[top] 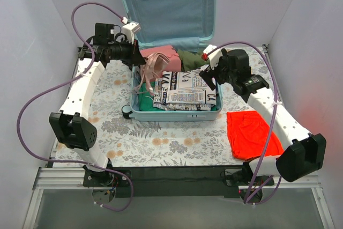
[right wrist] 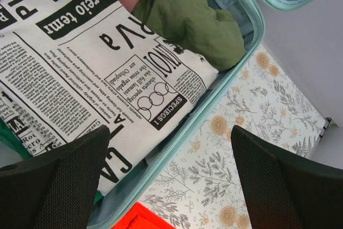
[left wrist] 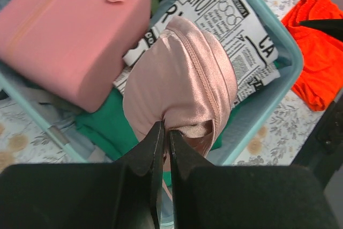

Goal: Pack the luggage

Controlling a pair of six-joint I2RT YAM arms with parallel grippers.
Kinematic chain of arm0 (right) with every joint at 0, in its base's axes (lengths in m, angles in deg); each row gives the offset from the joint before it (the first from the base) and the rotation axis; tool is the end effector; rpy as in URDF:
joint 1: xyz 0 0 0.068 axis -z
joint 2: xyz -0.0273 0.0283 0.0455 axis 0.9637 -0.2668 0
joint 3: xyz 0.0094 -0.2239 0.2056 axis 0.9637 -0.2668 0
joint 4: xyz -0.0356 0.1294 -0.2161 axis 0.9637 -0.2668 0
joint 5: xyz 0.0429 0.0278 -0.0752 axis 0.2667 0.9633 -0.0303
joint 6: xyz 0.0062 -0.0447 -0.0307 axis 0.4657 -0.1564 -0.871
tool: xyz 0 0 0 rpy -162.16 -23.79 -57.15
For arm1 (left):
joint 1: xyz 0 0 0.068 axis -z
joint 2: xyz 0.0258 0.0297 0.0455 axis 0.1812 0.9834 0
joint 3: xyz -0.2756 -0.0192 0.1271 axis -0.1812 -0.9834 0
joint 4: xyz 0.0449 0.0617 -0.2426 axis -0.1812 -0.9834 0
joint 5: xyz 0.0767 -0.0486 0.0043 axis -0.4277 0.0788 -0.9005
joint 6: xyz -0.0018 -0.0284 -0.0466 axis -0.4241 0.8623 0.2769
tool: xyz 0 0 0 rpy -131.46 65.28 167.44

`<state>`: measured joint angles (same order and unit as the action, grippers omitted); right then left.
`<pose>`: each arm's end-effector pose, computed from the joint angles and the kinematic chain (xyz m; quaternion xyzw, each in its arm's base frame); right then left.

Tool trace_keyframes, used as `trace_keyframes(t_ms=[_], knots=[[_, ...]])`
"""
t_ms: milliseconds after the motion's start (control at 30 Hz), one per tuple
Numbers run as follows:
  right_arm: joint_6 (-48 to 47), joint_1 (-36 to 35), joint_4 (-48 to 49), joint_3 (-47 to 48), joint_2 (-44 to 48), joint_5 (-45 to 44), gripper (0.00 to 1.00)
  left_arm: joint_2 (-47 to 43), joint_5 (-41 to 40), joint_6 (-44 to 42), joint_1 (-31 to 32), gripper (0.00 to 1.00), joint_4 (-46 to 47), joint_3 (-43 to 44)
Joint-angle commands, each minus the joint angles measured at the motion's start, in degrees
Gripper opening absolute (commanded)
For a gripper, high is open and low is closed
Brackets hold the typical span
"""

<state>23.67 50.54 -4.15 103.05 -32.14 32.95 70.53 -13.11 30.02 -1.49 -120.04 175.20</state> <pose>0.2648 0.1204 0.3926 -0.3844 0.7503 0.0075 0.5378 0.3468 -0.0772 0.4336 -0.0169 0.8725 -0.4022 0.2770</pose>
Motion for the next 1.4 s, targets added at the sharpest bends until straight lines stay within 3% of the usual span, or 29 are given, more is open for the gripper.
trace_keyframes(t_ms=[0,333,500,967,1133,1367], knots=[[1.27,0.52,0.87,-1.1,1.91,-0.85,0.98,-3.39,2.65,3.37,2.99,0.0,-0.62,-0.03],[1.01,1.4,0.87,-2.43,1.83,-0.59,0.98,-1.02,3.88,9.08,4.5,0.0,7.18,-10.47],[0.13,1.66,0.96,-1.99,1.47,-0.23,0.98,-2.33,-3.14,4.62,4.23,0.0,11.5,-16.37],[-0.23,2.28,0.87,-4.45,2.71,0.29,0.98,-6.03,-22.64,-7.61,4.76,0.0,14.22,-22.17],[-0.31,2.45,0.87,-5.24,3.06,0.21,0.98,-7.08,-29.25,-7.35,10.29,0.0,18.62,-25.43],[-0.66,2.98,0.87,-6.9,4.46,-0.41,0.98,-7.17,-30.22,-2.79,18.99,0.0,19.33,-30.35]])
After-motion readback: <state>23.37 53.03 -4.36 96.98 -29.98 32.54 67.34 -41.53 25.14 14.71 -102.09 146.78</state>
